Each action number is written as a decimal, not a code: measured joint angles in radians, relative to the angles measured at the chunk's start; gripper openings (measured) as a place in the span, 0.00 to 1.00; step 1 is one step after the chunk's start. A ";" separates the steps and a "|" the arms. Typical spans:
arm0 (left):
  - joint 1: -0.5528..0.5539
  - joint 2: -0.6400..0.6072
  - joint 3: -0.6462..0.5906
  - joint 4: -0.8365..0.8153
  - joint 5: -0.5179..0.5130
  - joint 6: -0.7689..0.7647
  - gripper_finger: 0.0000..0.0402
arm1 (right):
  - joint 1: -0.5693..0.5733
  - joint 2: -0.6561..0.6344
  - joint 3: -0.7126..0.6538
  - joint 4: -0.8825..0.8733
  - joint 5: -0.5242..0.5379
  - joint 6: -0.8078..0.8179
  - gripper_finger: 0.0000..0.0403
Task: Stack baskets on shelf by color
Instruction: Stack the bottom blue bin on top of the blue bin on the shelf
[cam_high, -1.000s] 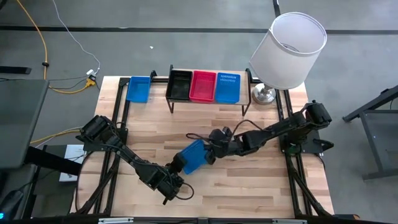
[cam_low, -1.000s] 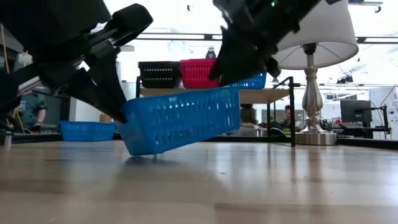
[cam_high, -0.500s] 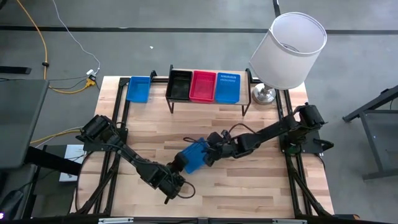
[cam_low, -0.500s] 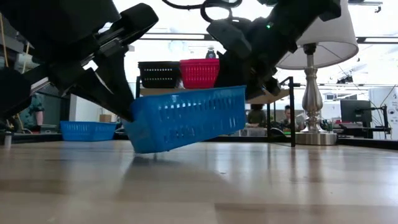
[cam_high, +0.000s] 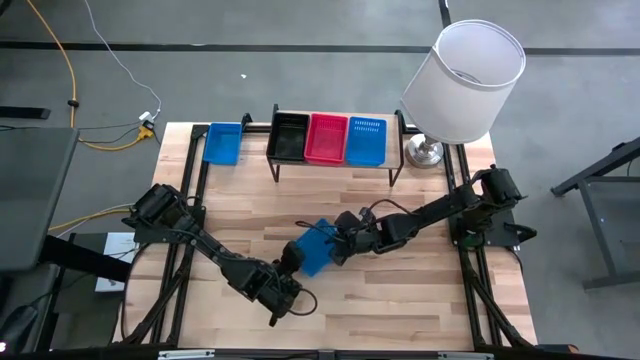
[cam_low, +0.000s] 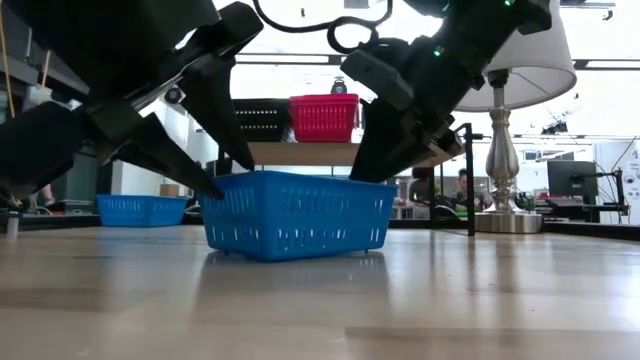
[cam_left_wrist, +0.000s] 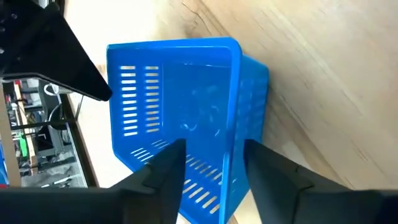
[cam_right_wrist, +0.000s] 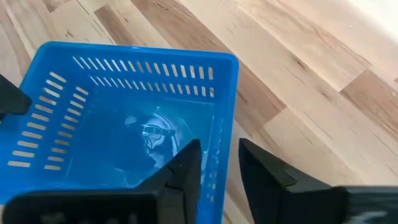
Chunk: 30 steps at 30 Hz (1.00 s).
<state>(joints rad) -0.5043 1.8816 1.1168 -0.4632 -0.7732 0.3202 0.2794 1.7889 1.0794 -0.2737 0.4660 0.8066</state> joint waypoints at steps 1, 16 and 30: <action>-0.002 0.000 0.000 -0.002 -0.001 0.000 0.40 | 0.000 0.000 0.000 0.000 0.000 -0.002 0.22; -0.120 -0.248 -0.001 -0.252 0.092 -0.319 0.45 | -0.021 0.000 -0.016 0.025 -0.006 -0.022 0.16; -0.177 -0.450 -0.154 -0.263 0.172 -0.747 0.45 | -0.017 0.000 -0.016 0.030 0.005 -0.048 0.16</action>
<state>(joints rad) -0.6816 1.4313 0.9628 -0.7258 -0.6009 -0.4263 0.2623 1.7889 1.0637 -0.2435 0.4706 0.7586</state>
